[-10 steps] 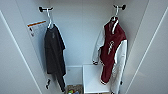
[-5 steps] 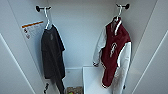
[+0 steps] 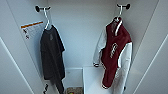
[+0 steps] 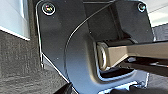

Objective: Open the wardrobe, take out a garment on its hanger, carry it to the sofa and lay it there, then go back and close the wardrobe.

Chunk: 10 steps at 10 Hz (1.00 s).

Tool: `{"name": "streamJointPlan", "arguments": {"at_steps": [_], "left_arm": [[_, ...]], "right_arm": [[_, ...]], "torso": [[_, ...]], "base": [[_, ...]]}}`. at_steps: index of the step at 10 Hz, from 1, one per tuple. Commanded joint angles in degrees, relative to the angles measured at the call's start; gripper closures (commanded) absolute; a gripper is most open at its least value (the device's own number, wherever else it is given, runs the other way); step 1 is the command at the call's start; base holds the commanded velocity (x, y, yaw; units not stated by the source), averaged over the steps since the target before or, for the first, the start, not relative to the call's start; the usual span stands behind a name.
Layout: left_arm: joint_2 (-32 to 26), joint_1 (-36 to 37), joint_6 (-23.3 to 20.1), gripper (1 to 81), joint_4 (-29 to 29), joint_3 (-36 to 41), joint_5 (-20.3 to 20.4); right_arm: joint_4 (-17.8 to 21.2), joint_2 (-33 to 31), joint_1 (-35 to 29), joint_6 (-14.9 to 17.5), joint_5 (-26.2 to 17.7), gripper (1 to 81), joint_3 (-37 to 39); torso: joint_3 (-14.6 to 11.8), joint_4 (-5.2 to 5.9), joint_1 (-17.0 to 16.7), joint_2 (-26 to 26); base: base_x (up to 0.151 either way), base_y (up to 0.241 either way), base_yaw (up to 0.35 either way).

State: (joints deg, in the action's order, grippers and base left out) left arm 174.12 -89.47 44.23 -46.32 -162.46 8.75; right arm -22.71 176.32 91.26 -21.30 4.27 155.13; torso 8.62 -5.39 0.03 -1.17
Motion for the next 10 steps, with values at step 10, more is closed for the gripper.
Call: {"name": "streamJointPlan", "arguments": {"at_steps": [10], "left_arm": [[0.3, 1.3, -8.3, 1.0, 11.1, -0.1, -7.5]], "right_arm": [[-0.1, 0.3, -1.6, 0.5, -3.0, 1.0, -0.2]], "torso": [[0.0, 0.0, 0.0, 0.0]], "base": [[0.0, 0.0, 0.0]]}}
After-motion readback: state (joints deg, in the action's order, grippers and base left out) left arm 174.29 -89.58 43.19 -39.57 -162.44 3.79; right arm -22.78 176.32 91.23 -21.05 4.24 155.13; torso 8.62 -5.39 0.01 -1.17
